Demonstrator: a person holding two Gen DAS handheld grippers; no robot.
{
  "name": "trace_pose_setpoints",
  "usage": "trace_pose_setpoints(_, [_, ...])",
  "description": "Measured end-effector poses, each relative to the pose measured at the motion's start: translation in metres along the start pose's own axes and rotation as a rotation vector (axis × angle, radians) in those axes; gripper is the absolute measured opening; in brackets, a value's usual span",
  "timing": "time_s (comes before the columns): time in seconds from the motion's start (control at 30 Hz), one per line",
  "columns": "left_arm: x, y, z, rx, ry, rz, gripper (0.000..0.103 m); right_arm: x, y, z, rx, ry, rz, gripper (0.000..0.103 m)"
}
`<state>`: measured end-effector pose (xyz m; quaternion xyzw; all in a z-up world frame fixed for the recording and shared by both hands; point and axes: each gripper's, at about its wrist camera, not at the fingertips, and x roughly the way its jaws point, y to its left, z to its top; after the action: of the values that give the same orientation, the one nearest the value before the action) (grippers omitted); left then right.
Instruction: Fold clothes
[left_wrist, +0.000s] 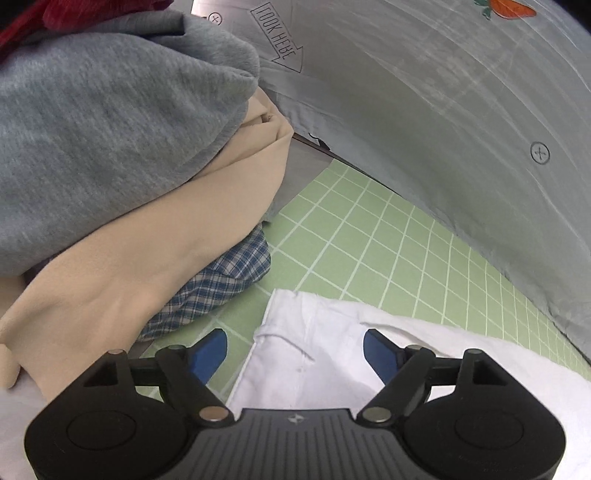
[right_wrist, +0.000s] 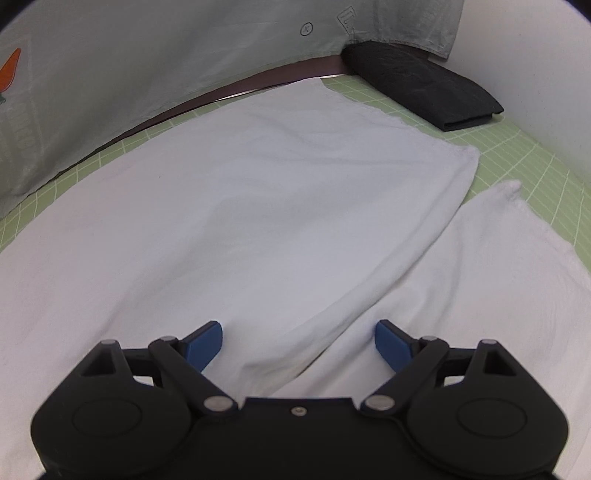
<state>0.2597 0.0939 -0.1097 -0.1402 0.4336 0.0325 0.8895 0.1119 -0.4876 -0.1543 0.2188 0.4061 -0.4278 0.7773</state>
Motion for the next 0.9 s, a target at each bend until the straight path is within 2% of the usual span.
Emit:
trace_pose_setpoints(0.07, [-0.008,-0.005,-0.010,0.044,-0.001,0.022,0.085,0.002,-0.002,0.001,-0.011,-0.012,0.006,0.078])
trace_pose_setpoints(0.17, [-0.019,-0.008,-0.021,0.059,0.001,0.039,0.085,0.006,-0.006,0.003,-0.046,-0.041,0.014,0.070])
trace_pose_setpoints(0.27, [-0.033,-0.009,-0.032,0.041,-0.005,0.036,0.086,0.011,-0.010,0.010,-0.094,-0.064,0.013,0.070])
trace_pose_setpoints(0.33, [-0.046,-0.010,-0.039,0.036,-0.016,0.033,0.086,0.018,-0.017,0.023,-0.112,-0.068,-0.021,0.070])
trace_pose_setpoints(0.43, [-0.068,-0.015,-0.054,0.039,-0.033,0.031,0.086,0.023,-0.035,0.039,-0.069,-0.028,-0.031,0.068])
trace_pose_setpoints(0.5, [-0.082,-0.019,-0.066,0.039,-0.040,0.026,0.092,0.011,-0.046,0.039,-0.055,-0.054,-0.011,0.073])
trace_pose_setpoints(0.57, [-0.095,-0.024,-0.082,0.035,-0.036,0.015,0.093,-0.009,-0.056,0.028,-0.059,-0.092,0.033,0.085])
trace_pose_setpoints(0.7, [-0.115,-0.038,-0.124,0.048,0.013,0.016,0.093,-0.041,-0.082,-0.003,-0.097,-0.125,0.069,0.088])
trace_pose_setpoints(0.9, [-0.141,-0.064,-0.183,0.082,0.080,0.015,0.093,-0.056,-0.121,-0.053,-0.184,-0.065,0.105,0.090])
